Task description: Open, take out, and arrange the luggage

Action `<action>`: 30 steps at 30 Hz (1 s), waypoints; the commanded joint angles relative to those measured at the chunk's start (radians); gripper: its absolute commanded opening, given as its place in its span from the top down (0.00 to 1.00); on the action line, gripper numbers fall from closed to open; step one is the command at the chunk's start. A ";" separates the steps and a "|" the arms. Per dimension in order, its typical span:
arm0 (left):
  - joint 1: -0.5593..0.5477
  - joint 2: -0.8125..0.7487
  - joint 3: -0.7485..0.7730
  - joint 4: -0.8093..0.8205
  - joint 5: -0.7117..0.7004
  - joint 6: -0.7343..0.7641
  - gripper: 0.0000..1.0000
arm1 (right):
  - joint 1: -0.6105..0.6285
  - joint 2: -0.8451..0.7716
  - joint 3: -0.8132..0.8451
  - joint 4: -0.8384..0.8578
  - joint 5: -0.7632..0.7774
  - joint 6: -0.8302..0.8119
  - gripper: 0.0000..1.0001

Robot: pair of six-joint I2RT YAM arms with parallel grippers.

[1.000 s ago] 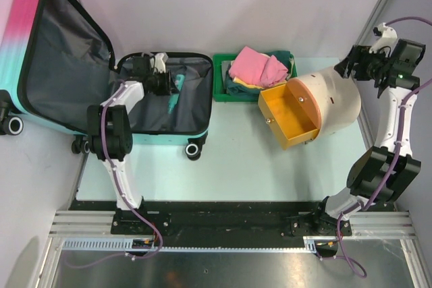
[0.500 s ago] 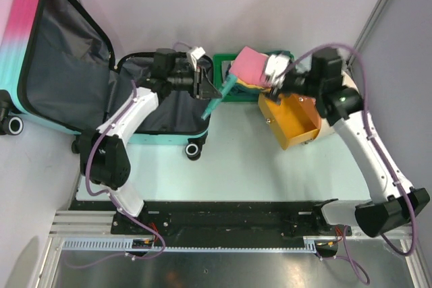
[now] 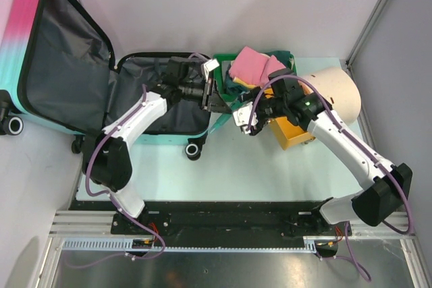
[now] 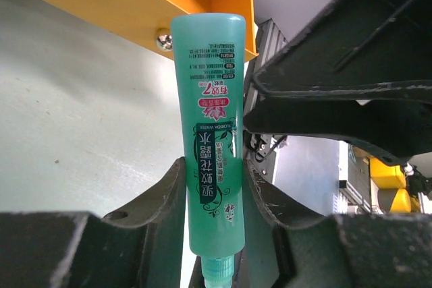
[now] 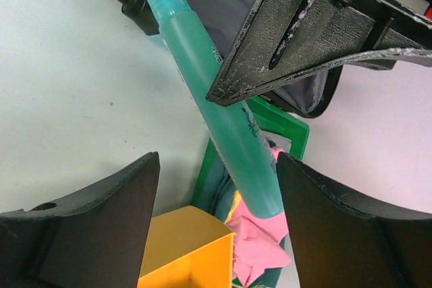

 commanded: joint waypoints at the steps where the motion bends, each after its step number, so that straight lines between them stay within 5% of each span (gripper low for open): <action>1: -0.028 -0.022 0.039 -0.003 0.041 -0.029 1.00 | 0.014 0.029 -0.001 0.023 0.012 -0.127 0.25; 7: -0.053 -0.042 0.030 -0.011 0.015 -0.020 1.00 | 0.030 0.063 -0.001 0.004 0.021 -0.236 0.35; 12: -0.056 -0.051 0.024 -0.012 -0.021 -0.016 1.00 | 0.030 0.064 -0.001 -0.011 0.014 -0.268 0.64; 17: -0.051 -0.066 0.074 -0.014 -0.042 0.027 0.53 | 0.001 0.037 -0.001 -0.052 0.021 -0.262 0.98; 21: -0.008 -0.068 0.142 -0.014 -0.071 0.078 0.21 | -0.035 -0.017 -0.001 -0.053 0.018 -0.183 1.00; 22: 0.004 -0.060 0.192 -0.012 -0.093 0.078 0.02 | -0.040 -0.043 -0.001 -0.053 0.024 -0.160 1.00; 27: 0.136 0.022 0.402 -0.012 -0.249 0.018 0.00 | -0.086 -0.120 -0.001 -0.048 0.089 0.137 1.00; 30: 0.194 0.078 0.467 -0.009 -0.314 -0.023 0.00 | -0.127 -0.150 -0.001 0.038 0.191 0.559 1.00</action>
